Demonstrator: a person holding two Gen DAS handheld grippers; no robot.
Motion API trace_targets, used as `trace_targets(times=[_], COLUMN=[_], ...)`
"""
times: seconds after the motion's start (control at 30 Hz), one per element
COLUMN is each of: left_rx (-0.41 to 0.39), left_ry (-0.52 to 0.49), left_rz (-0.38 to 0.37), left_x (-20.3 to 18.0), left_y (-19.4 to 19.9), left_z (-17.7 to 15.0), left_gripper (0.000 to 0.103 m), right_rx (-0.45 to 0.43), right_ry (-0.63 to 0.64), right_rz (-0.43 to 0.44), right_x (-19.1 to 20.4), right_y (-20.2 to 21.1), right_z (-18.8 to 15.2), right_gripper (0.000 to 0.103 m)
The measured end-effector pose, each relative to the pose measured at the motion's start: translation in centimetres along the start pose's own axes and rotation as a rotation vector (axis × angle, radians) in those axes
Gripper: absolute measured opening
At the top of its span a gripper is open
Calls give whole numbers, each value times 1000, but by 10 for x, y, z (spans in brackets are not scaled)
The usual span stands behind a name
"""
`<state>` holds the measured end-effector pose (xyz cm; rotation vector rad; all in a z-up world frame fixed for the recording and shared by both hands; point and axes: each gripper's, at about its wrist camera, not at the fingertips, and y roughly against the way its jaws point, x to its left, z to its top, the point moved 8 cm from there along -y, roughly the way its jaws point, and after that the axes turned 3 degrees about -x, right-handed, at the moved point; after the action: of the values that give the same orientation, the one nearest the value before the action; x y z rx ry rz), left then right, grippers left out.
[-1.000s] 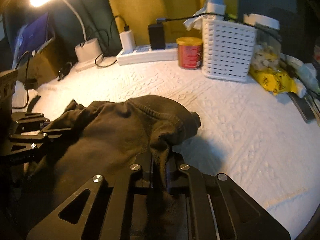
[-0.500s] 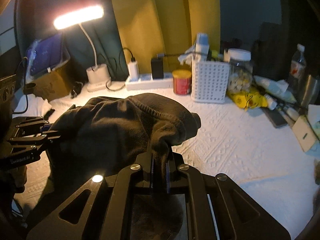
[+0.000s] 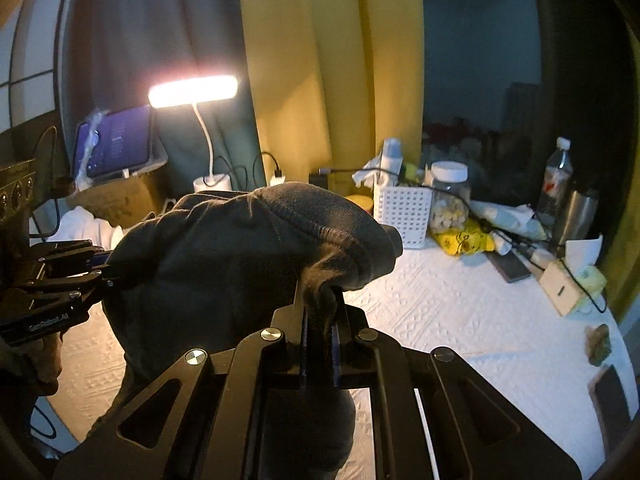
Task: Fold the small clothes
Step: 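Lift the gripped brown shirt high with both grippers and hold it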
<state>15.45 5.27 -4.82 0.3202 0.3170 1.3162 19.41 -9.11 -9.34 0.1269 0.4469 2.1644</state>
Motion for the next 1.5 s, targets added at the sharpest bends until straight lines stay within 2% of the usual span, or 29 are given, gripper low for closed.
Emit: trace_targets(times=[0.47,0.8,1.5], left_rx=[-138,-234,-333], left_ry=[-17,-40,-17], left_rz=[29,54,154], left_x=[-23,-32,-2], left_y=[56,91,142], left_z=[26,42,50], left_gripper=[11,11,11], right_rx=[-146,-231,-332], right_ry=[33,77,165], right_rz=[-5,10,87], right_x=[20,39,89], right_y=[74,111,133], right_z=[29,51,94], right_gripper=[9,9,9])
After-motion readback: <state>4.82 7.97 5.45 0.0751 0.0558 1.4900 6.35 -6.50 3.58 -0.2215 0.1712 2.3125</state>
